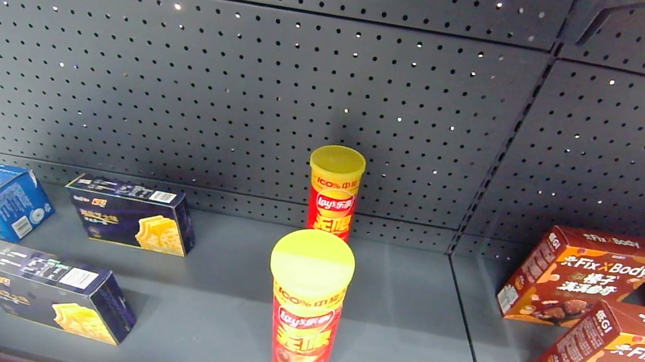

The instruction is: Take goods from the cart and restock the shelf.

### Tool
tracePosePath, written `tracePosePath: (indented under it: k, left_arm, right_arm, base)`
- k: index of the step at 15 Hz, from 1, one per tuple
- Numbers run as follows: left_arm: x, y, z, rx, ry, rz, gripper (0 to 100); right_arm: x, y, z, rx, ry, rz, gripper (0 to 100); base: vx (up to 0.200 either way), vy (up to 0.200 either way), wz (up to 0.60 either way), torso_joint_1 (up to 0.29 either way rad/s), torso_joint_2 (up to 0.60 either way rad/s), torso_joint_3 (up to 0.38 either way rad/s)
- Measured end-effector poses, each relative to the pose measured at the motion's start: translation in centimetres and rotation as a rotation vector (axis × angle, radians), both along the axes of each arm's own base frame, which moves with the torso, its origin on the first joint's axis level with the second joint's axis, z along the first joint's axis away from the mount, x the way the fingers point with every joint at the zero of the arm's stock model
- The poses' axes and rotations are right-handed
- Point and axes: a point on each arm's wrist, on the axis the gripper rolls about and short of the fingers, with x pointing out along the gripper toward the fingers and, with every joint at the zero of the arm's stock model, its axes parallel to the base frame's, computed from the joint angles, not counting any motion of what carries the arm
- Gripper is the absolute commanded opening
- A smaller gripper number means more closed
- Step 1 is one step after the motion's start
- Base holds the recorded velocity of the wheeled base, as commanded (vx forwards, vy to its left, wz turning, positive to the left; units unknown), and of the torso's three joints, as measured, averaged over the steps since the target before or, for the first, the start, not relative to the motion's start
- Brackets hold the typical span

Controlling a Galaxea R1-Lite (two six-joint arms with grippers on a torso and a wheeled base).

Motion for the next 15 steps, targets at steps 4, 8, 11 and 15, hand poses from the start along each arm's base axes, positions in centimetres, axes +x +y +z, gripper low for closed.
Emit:
tracePosePath:
  k: [4, 8, 11, 15]
  left_arm:
    - [-0.02, 0.0, 0.01, -0.001, -0.003, 0.001, 100]
    - [-0.02, 0.0, 0.01, 0.002, -0.003, -0.001, 100]
    - [-0.02, 0.0, 0.0, 0.001, -0.003, 0.0, 100]
    - [-0.02, 0.0, -0.01, 0.002, -0.003, 0.0, 100]
  right_arm:
    - [0.0, 0.0, -0.01, 0.0, 0.001, 0.0, 100]
    - [0.0, 0.0, 0.01, 0.0, -0.001, 0.0, 100]
    - [0.0, 0.0, 0.0, 0.0, 0.0, 0.001, 100]
    - [0.0, 0.0, 0.0, 0.0, 0.0, 0.0, 100]
  base:
    - [0.0, 0.05, 0.0, -0.002, 0.0, 0.001]
    - [0.0, 0.0, 0.0, 0.0, 0.0, 0.0]
    - [-0.067, 0.0, 0.0, 0.002, 0.0, -0.001]
    - [-0.1, 0.0, 0.0, 0.004, 0.0, 0.001]
